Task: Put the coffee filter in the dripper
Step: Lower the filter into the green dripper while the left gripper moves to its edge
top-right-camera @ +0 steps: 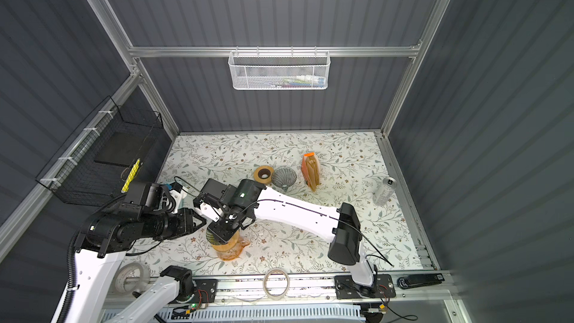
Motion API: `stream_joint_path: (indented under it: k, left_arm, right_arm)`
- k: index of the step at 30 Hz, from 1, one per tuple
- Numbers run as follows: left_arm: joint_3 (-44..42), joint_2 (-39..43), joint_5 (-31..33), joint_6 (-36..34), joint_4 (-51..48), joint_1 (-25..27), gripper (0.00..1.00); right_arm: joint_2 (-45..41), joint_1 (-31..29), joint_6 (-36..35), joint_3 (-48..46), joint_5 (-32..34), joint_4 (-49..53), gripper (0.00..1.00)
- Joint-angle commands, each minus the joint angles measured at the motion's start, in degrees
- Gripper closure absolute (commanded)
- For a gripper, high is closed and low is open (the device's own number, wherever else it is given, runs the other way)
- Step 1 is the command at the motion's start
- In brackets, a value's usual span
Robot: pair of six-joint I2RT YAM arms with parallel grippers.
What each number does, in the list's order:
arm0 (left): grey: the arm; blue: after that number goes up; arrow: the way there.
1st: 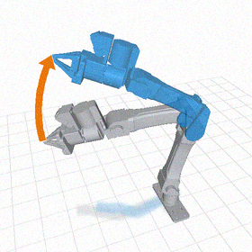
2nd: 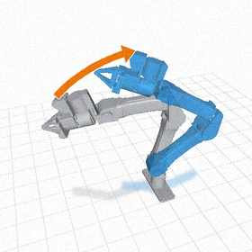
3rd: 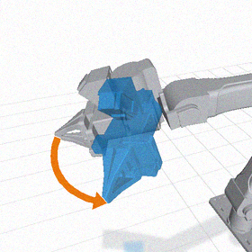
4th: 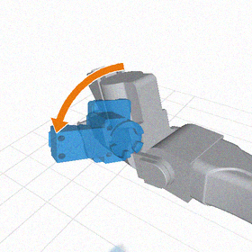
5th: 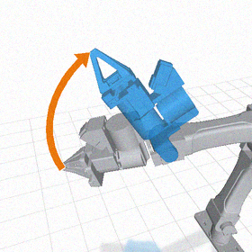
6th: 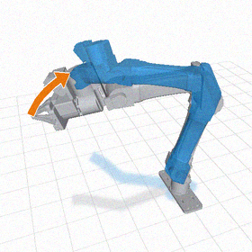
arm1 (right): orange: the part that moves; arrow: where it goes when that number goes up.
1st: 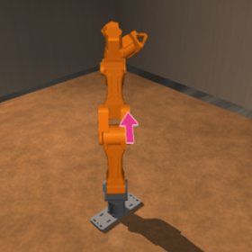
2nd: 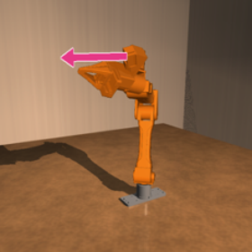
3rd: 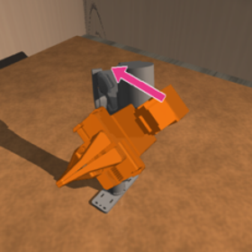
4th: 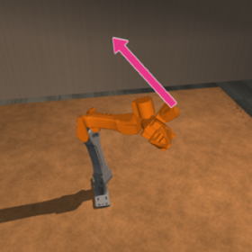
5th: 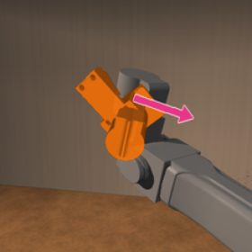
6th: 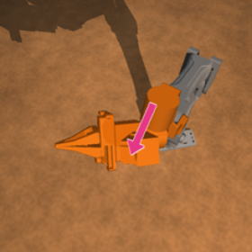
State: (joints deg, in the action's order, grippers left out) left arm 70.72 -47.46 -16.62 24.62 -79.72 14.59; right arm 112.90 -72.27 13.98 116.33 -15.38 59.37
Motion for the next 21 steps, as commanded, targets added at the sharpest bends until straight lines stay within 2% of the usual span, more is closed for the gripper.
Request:
stream_joint_path:
  k: [1, 10, 21]
  left_arm:
    - [-0.93, -0.43, -1.83, 0.67, 4.34, -0.02, 0.57]
    - [-2.66, -2.58, -6.07, 0.54, 7.77, -0.04, 0.61]
    - [-5.76, -6.18, -8.95, -2.42, 9.08, 0.0, 0.7]
  right_arm:
    - [-4.85, 0.16, 0.63, -2.34, 0.09, -1.96, 0.77]
    - [-11.93, 6.19, 4.31, -13.95, -2.3, -10.09, 0.77]
    - [-8.05, 9.43, 4.61, -12.82, -3.19, -13.25, 0.8]
